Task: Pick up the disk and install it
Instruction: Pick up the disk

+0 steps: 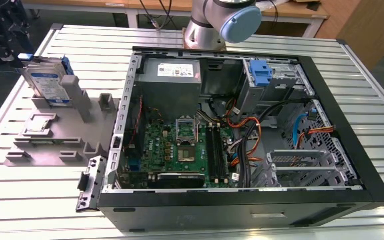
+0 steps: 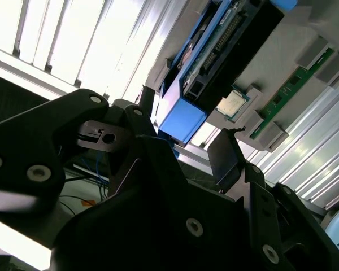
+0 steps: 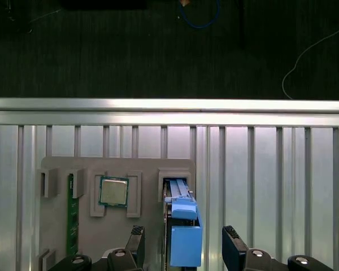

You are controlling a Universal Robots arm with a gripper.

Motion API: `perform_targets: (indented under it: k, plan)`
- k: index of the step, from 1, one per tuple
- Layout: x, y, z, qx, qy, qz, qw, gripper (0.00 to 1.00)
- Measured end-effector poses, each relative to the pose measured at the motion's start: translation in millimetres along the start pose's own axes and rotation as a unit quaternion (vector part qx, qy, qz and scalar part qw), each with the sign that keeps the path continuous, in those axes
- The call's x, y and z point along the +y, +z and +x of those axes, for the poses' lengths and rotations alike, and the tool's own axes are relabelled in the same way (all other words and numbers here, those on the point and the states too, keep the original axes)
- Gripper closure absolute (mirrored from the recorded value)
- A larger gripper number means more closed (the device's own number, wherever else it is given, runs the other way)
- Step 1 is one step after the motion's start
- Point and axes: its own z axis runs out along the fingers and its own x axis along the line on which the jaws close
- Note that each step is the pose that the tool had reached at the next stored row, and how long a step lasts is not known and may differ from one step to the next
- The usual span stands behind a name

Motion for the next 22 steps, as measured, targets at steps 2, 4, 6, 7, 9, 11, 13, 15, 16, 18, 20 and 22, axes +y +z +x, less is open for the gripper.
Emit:
perform_targets:
  k: [2,4,6,7,9,11,13,15,16,18,20,22]
  plan:
    - [0.0,0.0,0.0,0.0000,-0.001,0.0000,1.0000,0.35]
    - [0.0,0.0,0.0,0.0000,-0.001,0.0000,1.0000,0.35]
    - [0.0,0.0,0.0,0.0000,-0.002,0.0000,1.0000,0.35]
    - [0.0,0.0,0.0,0.0000,-0.002,0.0000,1.0000,0.35]
    - [0.0,0.0,0.0,0.0000,-0.002,-0.0001,1.0000,0.35]
    - [0.0,0.0,0.0,0.0000,-0.003,0.0000,1.0000,0.35]
    - [0.0,0.0,0.0,0.0000,-0.004,0.0000,1.0000,0.35]
    - [0.0,0.0,0.0,0.0000,-0.004,-0.0001,1.0000,0.35]
    - [0.0,0.0,0.0,0.0000,-0.005,-0.0001,1.0000,0.35]
    - [0.0,0.0,0.0,0.0000,-0.005,-0.0001,1.0000,0.35]
    - [0.0,0.0,0.0,0.0000,-0.006,-0.0001,1.0000,0.35]
    - [0.0,0.0,0.0,0.0000,-0.006,-0.0001,1.0000,0.35]
